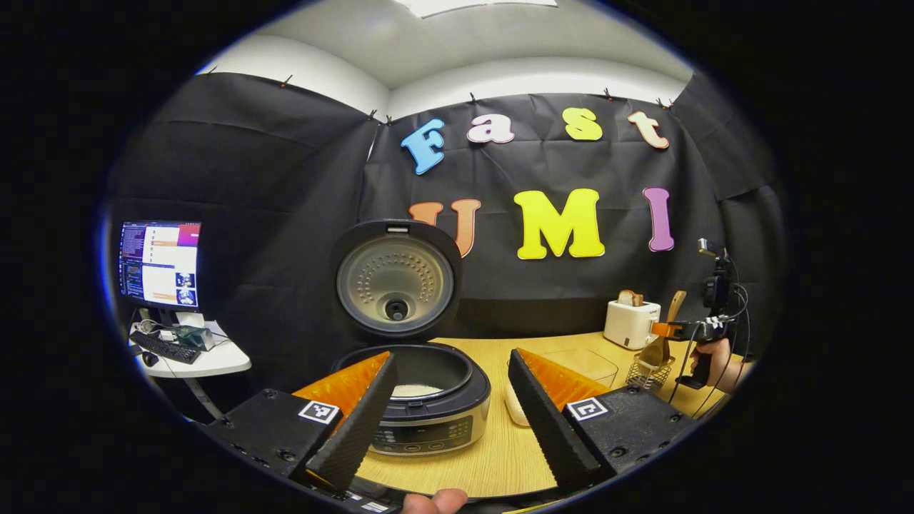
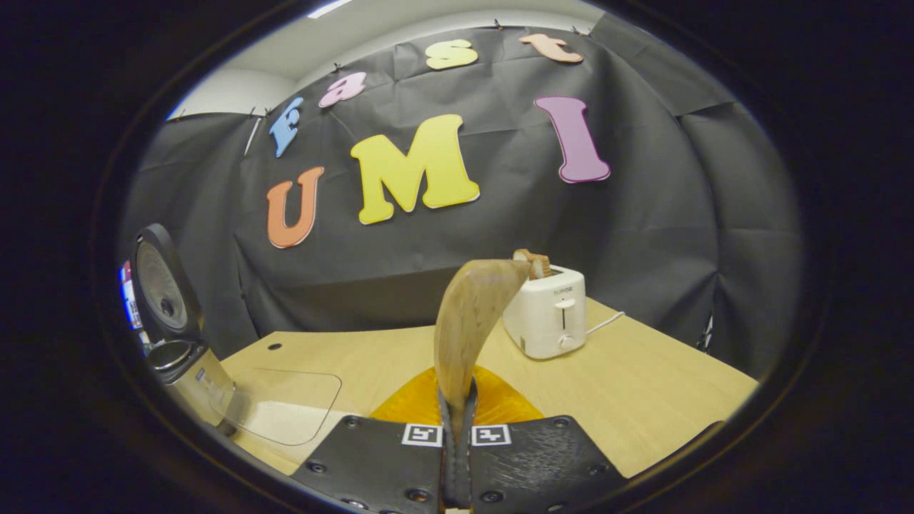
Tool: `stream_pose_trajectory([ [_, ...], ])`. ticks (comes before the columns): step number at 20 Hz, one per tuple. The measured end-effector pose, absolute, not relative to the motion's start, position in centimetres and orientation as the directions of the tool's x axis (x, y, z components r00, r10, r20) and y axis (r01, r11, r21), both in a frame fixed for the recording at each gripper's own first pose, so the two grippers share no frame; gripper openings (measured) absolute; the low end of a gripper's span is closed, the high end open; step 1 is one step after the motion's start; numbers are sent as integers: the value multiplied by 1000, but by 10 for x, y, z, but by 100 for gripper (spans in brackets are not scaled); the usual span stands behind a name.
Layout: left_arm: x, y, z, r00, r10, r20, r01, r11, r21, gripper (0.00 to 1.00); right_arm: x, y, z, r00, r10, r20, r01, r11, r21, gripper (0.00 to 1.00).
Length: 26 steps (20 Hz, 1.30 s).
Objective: Close the left gripper, press the button to open the rice cooker; take a wooden spoon from the chopstick holder with the right hand, scoop a spoonful of rice and pour it into the rice cooker, then put the wooden spoon back into the chopstick holder.
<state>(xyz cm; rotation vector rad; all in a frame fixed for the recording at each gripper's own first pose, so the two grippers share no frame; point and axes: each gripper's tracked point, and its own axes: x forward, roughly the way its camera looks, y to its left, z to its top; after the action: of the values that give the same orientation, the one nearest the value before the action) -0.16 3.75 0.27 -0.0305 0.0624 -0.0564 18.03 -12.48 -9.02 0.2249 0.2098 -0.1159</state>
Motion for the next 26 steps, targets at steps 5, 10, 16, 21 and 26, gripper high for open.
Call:
stream_pose_trajectory([
  [5,-2,31,3,995,-74,-63,72,997,-25,99,184,-127,-108,964,-100,-248,155,964,214,3],
  [10,-1,33,1,995,-68,-68,66,997,-31,99,181,-128,-115,959,-94,-268,155,963,219,7],
  [16,-1,28,2,995,-77,-60,75,997,-27,99,178,-132,-109,964,-92,-250,144,969,199,23],
  [21,-3,23,6,996,-76,-53,74,997,-35,99,172,-136,-115,962,-95,-257,133,982,133,51],
  [26,-6,15,13,996,-87,-33,86,996,-36,99,155,-143,-119,957,-119,-263,147,985,90,85],
])
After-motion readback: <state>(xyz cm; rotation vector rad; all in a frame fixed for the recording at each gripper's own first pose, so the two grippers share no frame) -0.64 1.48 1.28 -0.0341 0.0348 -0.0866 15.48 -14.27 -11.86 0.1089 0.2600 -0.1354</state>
